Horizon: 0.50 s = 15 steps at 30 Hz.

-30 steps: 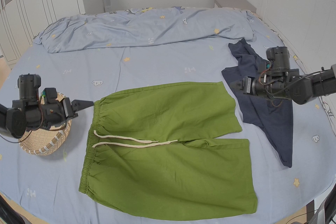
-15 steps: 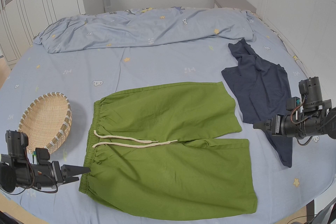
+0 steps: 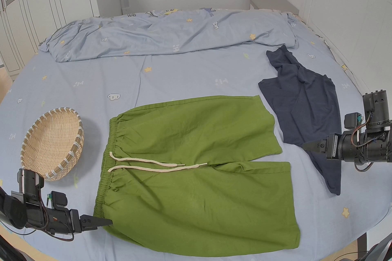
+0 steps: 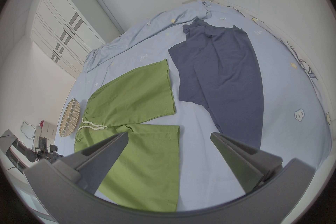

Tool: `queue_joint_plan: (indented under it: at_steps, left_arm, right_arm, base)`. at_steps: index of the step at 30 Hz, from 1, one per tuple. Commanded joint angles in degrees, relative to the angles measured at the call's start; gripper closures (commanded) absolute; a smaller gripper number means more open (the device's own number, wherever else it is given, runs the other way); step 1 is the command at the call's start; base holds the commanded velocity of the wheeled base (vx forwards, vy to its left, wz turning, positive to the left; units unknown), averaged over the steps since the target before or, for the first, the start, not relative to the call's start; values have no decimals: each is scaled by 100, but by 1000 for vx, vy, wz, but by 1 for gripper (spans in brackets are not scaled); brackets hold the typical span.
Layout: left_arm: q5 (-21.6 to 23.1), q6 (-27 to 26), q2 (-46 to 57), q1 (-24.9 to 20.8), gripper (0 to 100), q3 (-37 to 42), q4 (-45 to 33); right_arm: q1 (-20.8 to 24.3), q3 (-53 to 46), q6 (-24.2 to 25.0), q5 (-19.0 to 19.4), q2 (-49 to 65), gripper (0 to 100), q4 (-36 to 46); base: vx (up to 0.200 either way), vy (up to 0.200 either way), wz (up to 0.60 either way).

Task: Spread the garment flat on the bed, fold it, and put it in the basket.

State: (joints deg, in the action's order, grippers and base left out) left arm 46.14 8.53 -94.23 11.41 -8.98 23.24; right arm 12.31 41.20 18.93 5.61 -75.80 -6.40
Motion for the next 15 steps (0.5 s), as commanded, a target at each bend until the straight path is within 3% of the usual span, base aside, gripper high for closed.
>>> queue_joint_plan:
  at_steps: [1,15]
  left_arm:
    - [-9,-177,-587,45,0,20,-21]
    - [-53,-370,-1088,195,0,-350,208]
  right_arm:
    - [26,-34,-4,2,39,0,-2]
    - [96,-95,5,-7,39,0,-10]
  base:
    - [0,0,0]
    - [0,0,0]
